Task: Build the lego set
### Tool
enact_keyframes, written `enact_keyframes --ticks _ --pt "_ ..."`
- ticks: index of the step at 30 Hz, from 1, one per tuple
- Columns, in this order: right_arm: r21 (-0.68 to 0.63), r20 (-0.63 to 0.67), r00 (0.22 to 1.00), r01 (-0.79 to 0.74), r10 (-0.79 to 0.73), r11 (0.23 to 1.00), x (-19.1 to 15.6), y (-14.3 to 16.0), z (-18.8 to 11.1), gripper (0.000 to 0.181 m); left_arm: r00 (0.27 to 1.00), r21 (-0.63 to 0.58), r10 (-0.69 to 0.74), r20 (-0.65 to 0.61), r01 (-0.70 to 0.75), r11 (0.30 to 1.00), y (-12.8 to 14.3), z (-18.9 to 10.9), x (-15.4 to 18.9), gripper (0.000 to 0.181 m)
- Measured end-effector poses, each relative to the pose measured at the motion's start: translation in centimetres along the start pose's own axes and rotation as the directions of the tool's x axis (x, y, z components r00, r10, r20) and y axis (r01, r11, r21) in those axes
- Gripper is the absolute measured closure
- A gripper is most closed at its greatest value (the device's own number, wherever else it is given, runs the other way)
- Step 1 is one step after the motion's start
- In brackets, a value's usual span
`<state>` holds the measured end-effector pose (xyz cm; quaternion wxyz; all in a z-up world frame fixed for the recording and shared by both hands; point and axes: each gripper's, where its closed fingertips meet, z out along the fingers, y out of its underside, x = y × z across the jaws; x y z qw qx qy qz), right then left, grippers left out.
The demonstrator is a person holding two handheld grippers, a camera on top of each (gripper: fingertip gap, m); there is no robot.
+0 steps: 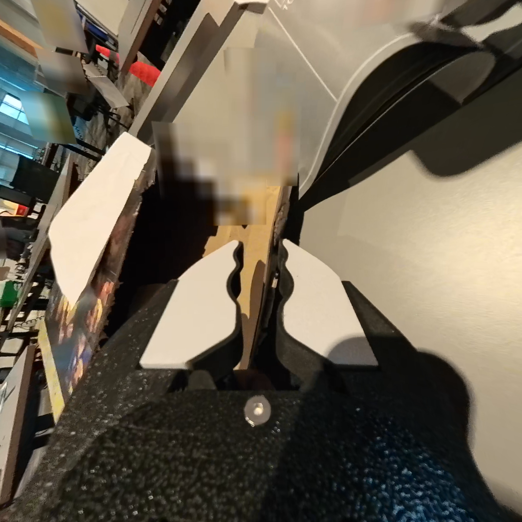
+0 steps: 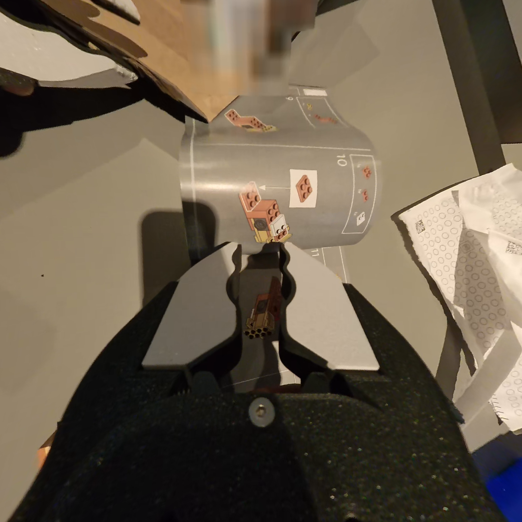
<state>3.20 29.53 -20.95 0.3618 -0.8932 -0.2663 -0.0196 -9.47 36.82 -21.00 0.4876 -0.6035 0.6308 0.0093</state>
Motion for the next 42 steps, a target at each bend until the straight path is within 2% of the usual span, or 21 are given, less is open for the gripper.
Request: enact_keyframes --ticks 2,4,7,15,21,37,42 --pt "0.001 0.001 1.000 -0.001 0.001 1.000 0.0 0.0 0.0 0.156 1.000 -0.012 0.009 0.009 -0.009 1.000 0.3 0.2 -0.1 0.162" --pt "0.002 0.000 1.000 -0.001 0.001 1.000 0.0 0.0 0.0 0.156 1.000 -0.018 0.019 0.007 -0.019 1.000 0.4 0.3 0.0 0.174" --pt "0.007 0.003 1.000 -0.002 0.002 1.000 -0.1 -0.1 0.0 0.156 1.000 -0.029 0.020 -0.009 -0.020 0.999 0.6 0.5 0.1 0.178" --pt "0.005 0.005 1.000 -0.002 0.002 1.000 -0.1 -0.2 0.1 0.157 1.000 0.006 -0.002 0.024 0.002 1.000 -0.1 -0.2 -0.8 0.178" --pt "-0.003 0.005 1.000 0.001 -0.001 1.000 -0.2 -0.2 0.1 0.157 1.000 -0.021 0.009 -0.030 -0.009 1.000 0.7 0.5 0.5 0.178" --pt "-0.023 0.015 1.000 0.012 -0.012 1.000 0.0 0.4 -0.4 0.152 0.998 -0.054 0.013 -0.058 -0.016 0.998 1.2 0.8 1.2 0.178" --pt "0.054 0.030 0.999 -0.020 0.018 0.998 0.1 -1.0 -1.1 0.153 0.998 -0.053 0.014 -0.057 -0.017 0.998 1.2 0.8 1.1 0.178"
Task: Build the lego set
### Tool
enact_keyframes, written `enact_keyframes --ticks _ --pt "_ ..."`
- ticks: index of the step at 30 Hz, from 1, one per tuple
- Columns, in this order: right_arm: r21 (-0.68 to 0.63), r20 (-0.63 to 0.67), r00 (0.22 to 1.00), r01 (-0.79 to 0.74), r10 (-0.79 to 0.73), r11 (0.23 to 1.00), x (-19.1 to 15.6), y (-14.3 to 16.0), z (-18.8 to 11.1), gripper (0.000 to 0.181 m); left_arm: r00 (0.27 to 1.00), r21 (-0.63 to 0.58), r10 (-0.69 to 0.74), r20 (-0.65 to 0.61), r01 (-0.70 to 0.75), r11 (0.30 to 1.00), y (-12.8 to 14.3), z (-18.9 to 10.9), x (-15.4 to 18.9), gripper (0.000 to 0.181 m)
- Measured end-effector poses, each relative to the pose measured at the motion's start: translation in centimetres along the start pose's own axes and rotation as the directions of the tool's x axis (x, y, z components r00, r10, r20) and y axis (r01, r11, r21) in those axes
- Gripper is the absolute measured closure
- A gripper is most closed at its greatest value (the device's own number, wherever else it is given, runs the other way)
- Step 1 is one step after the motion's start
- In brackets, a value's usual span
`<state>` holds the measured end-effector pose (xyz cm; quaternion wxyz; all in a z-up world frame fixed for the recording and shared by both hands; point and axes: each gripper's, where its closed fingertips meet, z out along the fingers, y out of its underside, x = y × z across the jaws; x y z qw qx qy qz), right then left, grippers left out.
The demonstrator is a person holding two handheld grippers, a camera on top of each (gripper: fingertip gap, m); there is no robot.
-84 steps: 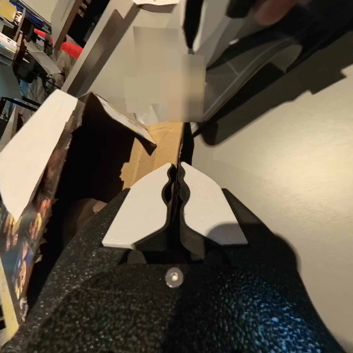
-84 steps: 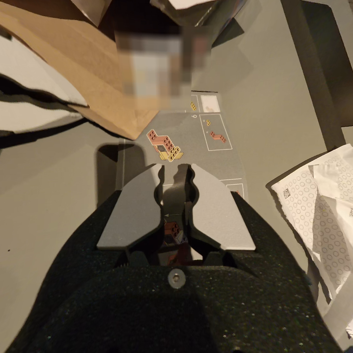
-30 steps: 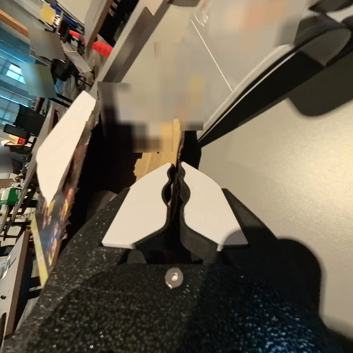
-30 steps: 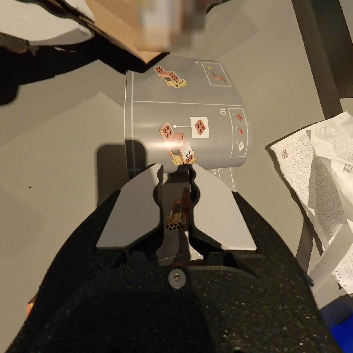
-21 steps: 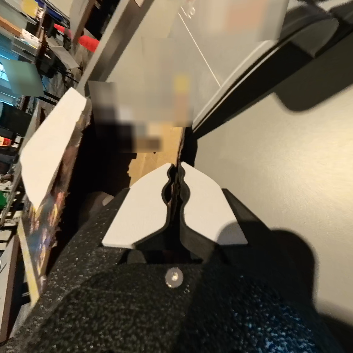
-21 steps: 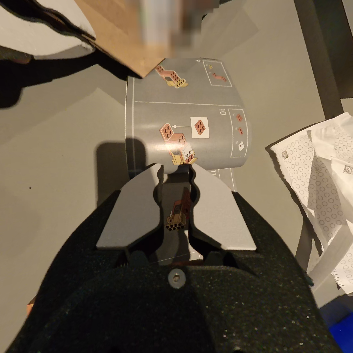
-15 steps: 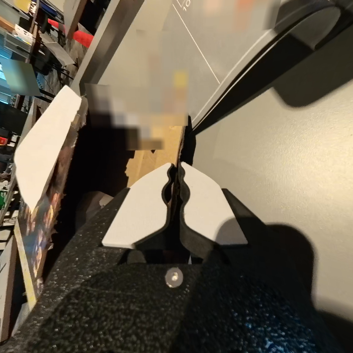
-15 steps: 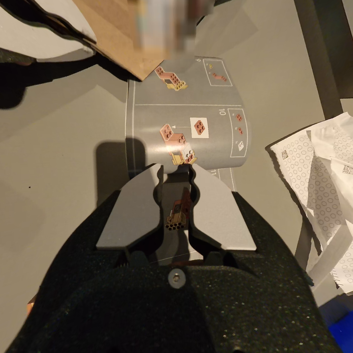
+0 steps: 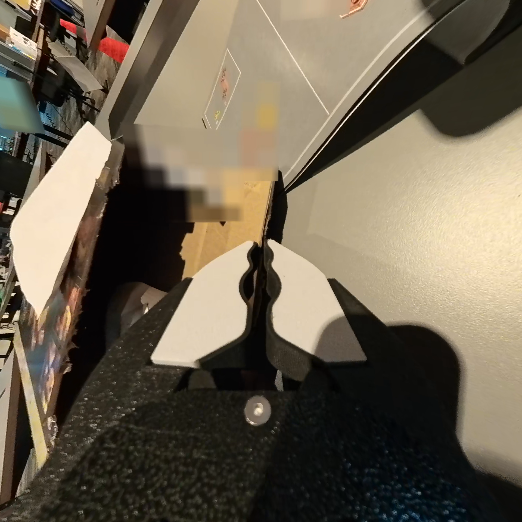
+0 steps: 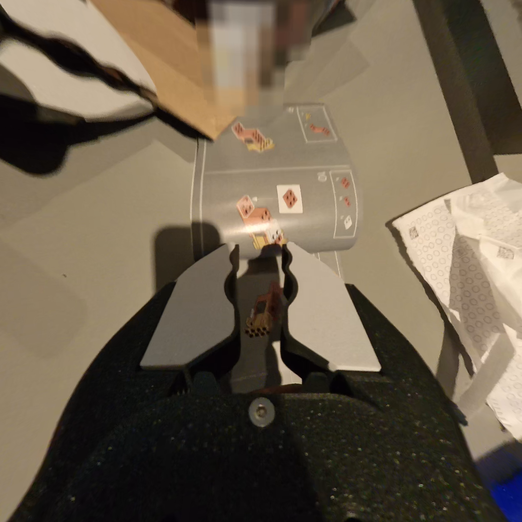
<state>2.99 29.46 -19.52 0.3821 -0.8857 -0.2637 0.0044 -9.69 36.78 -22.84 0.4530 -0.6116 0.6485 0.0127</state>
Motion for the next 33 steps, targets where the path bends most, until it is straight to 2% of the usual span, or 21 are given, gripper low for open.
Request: enact_keyframes --ticks 6,14,18,23,27,30,31,33 --pt "-0.003 0.005 1.000 0.012 -0.012 1.000 -0.7 -0.3 1.4 0.158 1.000 0.007 0.002 0.011 -0.002 1.000 -0.1 -0.1 -0.2 0.178" --pt "0.007 0.000 1.000 0.005 -0.005 1.000 -0.5 -0.4 1.5 0.158 1.000 0.034 -0.007 0.028 0.006 0.999 -0.5 -0.5 -0.5 0.175" --pt "0.018 -0.002 1.000 -0.015 0.015 1.000 -0.2 -0.3 1.3 0.157 0.997 0.081 -0.077 0.003 0.077 0.994 -1.0 -0.8 -0.6 0.170" --pt "0.056 0.008 0.997 -0.078 0.078 0.995 0.2 -0.4 0.6 0.157 0.971 0.175 -0.226 -0.080 0.237 0.956 -2.5 -2.0 -0.7 0.170" --pt "0.106 0.015 0.988 -0.154 0.154 0.982 0.7 -0.7 -0.5 0.157 0.955 0.209 -0.275 -0.108 0.293 0.933 -3.6 -2.9 -0.8 0.170" --pt "0.201 0.027 0.952 -0.305 0.306 0.931 1.6 -1.3 -2.5 0.155 0.942 0.224 -0.305 -0.139 0.330 0.917 -4.5 -3.5 -0.5 0.170" --pt "0.257 0.058 0.924 -0.379 0.377 0.889 1.9 -1.8 -3.6 0.152 0.937 0.231 -0.314 -0.151 0.342 0.911 -4.9 -3.7 -0.3 0.170" --pt "0.392 0.155 0.840 -0.536 0.520 0.748 2.7 -2.8 -6.5 0.149 0.929 0.249 -0.326 -0.173 0.362 0.899 -5.8 -4.1 0.1 0.170"
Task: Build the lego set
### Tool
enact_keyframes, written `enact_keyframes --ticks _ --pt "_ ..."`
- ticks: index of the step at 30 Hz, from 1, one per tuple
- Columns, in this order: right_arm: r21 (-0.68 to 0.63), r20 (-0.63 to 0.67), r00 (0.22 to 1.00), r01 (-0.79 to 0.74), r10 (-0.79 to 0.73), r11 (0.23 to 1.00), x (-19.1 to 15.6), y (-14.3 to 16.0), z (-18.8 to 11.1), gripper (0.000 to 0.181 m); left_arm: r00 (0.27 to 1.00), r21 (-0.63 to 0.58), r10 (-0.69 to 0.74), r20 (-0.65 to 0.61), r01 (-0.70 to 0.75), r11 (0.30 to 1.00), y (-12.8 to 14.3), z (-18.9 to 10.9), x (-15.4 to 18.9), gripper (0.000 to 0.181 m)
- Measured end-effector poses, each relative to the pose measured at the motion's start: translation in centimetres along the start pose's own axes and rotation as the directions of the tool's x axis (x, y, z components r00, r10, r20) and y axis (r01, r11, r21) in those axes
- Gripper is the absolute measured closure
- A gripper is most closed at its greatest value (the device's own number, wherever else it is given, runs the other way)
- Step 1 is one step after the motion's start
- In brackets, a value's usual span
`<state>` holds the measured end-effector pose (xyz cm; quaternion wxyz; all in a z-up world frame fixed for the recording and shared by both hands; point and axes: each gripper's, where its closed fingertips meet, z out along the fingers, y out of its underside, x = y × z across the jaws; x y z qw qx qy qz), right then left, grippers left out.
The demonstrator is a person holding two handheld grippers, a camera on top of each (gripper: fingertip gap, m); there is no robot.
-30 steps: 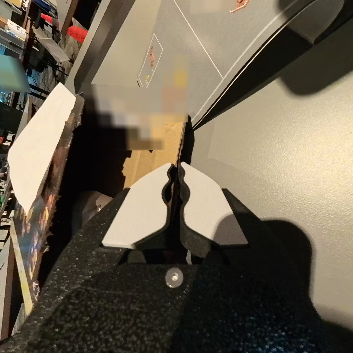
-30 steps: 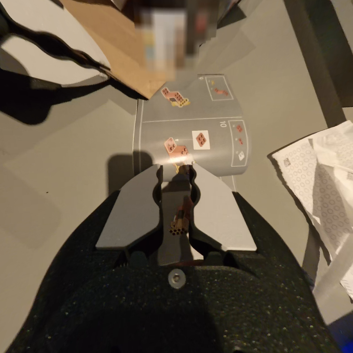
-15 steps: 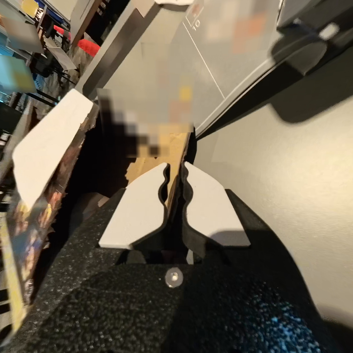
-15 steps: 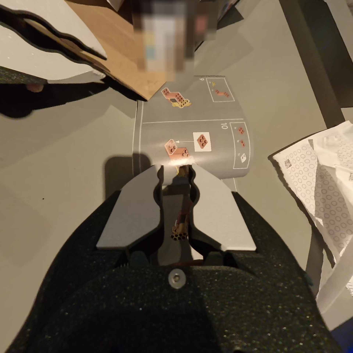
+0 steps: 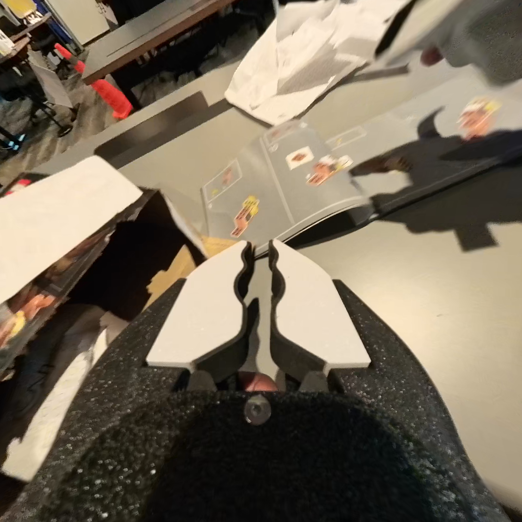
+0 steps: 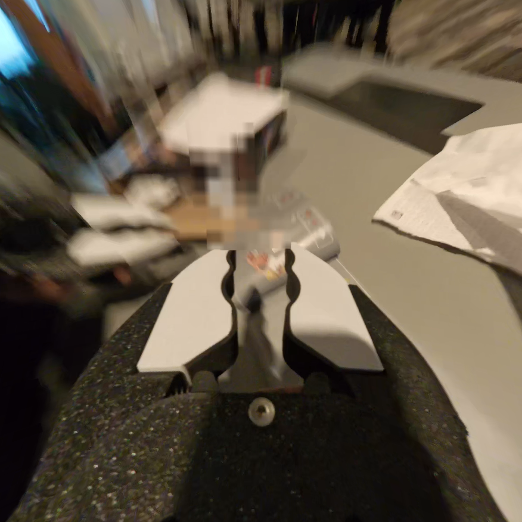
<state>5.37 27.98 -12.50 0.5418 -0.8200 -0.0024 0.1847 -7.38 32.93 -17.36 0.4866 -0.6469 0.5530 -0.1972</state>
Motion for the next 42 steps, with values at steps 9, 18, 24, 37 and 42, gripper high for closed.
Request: enact_keyframes --ticks 9,18,24,37,42 --pt "0.453 -0.032 0.965 -0.218 0.260 0.865 -2.6 -6.5 -13.0 0.083 0.999 0.061 0.020 -0.032 -0.018 0.998 -4.1 0.0 3.7 0.171" --pt "0.734 -0.230 0.941 0.001 0.248 0.679 -6.7 -10.2 -23.5 0.069 0.998 0.106 0.039 -0.057 -0.033 0.994 -7.0 0.0 7.6 0.172" --pt "0.707 -0.264 0.893 -0.077 0.364 0.703 -2.2 -6.4 -23.8 0.084 0.967 0.261 -0.008 -0.256 0.077 0.962 -10.9 -1.3 11.5 0.172" --pt "-0.747 -0.311 0.689 0.249 -0.655 0.616 3.8 6.4 -19.2 0.096 0.935 0.342 0.010 -0.353 0.119 0.932 -14.2 -0.9 11.7 0.168" --pt "-0.805 -0.194 0.528 0.395 -0.827 0.442 -0.4 2.0 -19.5 0.100 0.945 0.358 0.020 -0.327 0.105 0.928 -14.6 -1.5 11.1 0.169"
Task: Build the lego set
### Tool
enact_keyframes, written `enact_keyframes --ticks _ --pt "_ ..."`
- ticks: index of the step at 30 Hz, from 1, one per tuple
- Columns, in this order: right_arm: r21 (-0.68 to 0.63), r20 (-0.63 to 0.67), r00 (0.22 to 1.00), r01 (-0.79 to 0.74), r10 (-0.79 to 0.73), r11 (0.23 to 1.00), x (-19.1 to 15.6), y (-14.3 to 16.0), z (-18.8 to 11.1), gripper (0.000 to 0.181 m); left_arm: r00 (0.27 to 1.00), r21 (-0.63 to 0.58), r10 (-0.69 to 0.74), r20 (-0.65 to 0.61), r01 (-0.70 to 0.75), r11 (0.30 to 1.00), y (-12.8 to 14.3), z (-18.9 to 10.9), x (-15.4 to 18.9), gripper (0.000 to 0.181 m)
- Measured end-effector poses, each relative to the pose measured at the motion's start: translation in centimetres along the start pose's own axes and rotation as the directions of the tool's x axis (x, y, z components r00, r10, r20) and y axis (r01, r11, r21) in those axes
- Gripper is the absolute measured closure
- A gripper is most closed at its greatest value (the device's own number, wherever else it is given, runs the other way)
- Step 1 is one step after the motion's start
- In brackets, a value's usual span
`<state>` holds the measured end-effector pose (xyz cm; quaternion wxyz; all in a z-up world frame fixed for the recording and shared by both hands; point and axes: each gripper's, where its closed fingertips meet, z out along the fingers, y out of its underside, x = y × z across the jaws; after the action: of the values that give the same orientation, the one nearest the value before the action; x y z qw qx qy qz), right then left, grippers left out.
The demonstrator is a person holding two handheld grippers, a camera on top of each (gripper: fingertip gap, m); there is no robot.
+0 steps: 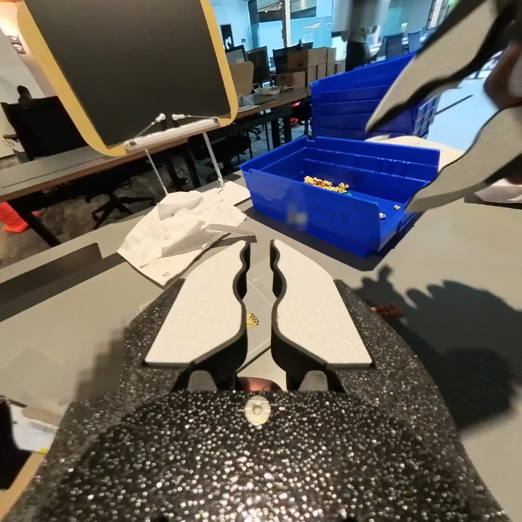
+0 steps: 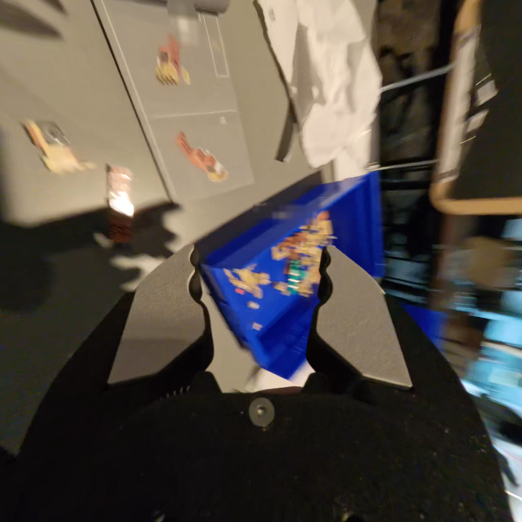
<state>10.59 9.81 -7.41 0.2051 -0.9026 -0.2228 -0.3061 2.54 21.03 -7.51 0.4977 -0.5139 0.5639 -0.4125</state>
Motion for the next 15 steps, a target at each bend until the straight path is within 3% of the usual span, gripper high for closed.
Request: enact_keyframes --ticks 3,6,12,15 --pt "-0.108 -0.113 0.970 0.206 -0.218 0.973 0.2 -1.2 -1.7 0.103 1.000 -0.006 0.008 0.020 -0.008 1.000 -0.3 -0.3 -0.2 0.169" --pt "-0.258 -0.156 0.882 0.398 -0.444 0.881 -0.5 -1.6 -2.5 0.105 0.999 -0.022 0.024 0.044 -0.024 0.999 -0.5 -0.8 -0.4 0.169" --pt "-0.474 -0.098 0.653 0.632 -0.751 0.612 -2.6 -1.4 -2.8 0.106 0.993 -0.070 0.053 0.105 -0.046 0.997 0.1 -2.0 -1.6 0.169" --pt "-0.504 -0.034 0.600 0.680 -0.799 0.533 -3.4 -0.6 -2.6 0.105 0.992 -0.091 0.057 0.114 -0.047 0.995 0.6 -2.3 -1.7 0.169"
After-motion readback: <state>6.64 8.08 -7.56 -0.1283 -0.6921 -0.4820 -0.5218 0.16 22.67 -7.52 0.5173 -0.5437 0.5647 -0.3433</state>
